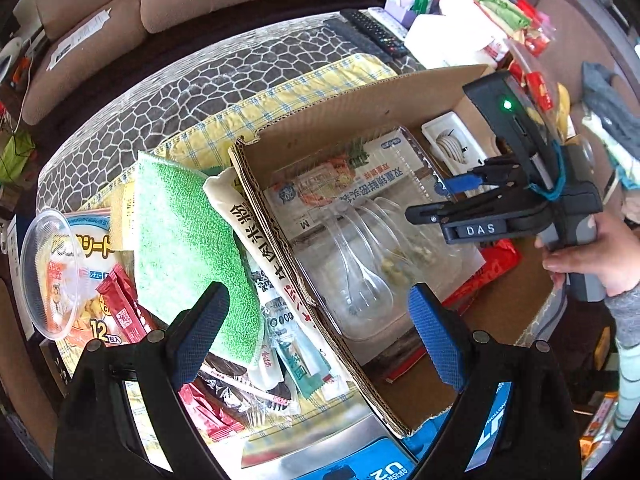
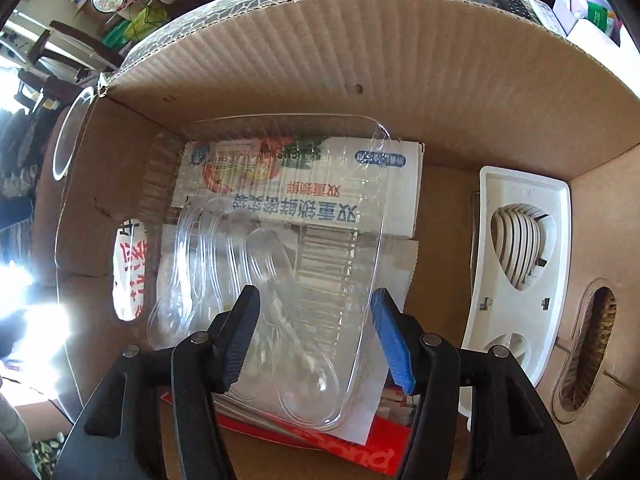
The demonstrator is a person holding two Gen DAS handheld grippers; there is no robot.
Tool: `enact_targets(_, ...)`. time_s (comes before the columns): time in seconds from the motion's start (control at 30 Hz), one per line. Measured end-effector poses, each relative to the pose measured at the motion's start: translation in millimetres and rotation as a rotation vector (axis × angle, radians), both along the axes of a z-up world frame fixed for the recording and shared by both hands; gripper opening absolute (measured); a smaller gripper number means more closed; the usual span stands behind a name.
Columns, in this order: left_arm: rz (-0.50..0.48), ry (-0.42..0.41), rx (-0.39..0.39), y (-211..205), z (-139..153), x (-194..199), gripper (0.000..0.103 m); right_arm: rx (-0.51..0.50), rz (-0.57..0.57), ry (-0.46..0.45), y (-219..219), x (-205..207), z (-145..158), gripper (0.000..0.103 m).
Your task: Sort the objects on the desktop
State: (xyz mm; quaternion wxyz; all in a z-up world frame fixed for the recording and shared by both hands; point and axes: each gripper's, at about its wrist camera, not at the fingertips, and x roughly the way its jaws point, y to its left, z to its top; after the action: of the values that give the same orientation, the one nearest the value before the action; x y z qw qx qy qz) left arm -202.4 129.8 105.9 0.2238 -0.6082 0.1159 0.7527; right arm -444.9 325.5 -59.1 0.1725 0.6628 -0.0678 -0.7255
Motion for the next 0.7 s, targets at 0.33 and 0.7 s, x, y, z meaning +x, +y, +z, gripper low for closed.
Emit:
enact_targets(0.33, 0.016, -0.003, 0.040, -18, -3, 19, 0.090, 0.036, -0.063, 0.017, -2, -13, 6, 0.060)
enact_targets(0.7, 0.053, 0.007, 0.107, -34, 8, 46, 0.102, 0.042, -0.114, 0.144, -6, 26, 72, 0.084)
